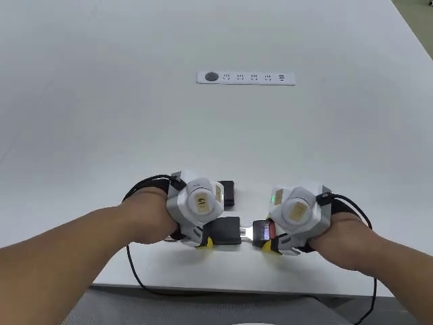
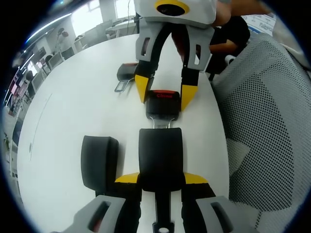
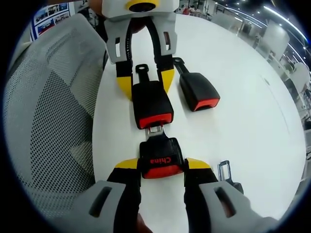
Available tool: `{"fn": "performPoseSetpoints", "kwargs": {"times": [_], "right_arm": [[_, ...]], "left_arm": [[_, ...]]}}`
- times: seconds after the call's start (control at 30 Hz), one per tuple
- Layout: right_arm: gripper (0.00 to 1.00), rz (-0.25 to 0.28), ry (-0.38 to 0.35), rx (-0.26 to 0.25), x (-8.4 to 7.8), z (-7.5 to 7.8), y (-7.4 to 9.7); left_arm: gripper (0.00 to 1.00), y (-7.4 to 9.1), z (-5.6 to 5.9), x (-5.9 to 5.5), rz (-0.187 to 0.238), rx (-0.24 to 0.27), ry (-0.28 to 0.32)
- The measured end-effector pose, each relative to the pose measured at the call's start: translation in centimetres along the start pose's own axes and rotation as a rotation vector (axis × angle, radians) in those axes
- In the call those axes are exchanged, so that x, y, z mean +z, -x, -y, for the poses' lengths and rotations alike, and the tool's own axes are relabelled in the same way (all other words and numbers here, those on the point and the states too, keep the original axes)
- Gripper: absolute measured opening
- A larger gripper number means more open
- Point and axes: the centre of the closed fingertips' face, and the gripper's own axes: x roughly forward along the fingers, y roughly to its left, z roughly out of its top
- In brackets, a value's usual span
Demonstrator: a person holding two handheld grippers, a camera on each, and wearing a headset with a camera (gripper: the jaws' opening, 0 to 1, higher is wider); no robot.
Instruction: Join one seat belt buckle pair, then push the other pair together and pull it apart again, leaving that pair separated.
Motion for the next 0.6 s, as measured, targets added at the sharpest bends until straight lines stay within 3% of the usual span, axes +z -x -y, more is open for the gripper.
{"fn": "performPoseSetpoints", "kwargs": {"times": [0.3,0.6], "right_arm": [[0.33,0.002,0.005,0.003,0.3,-0.1,-0.2],[0.33,0.008,0.014,0.002,1.3,-0.4,-0.8]], "left_arm": [[0.31,0.0,0.0,-0.1,0.028,0.008,0.013],[0.31,0.0,-0.1,-0.1,0.019,0.005,0.005]]}}
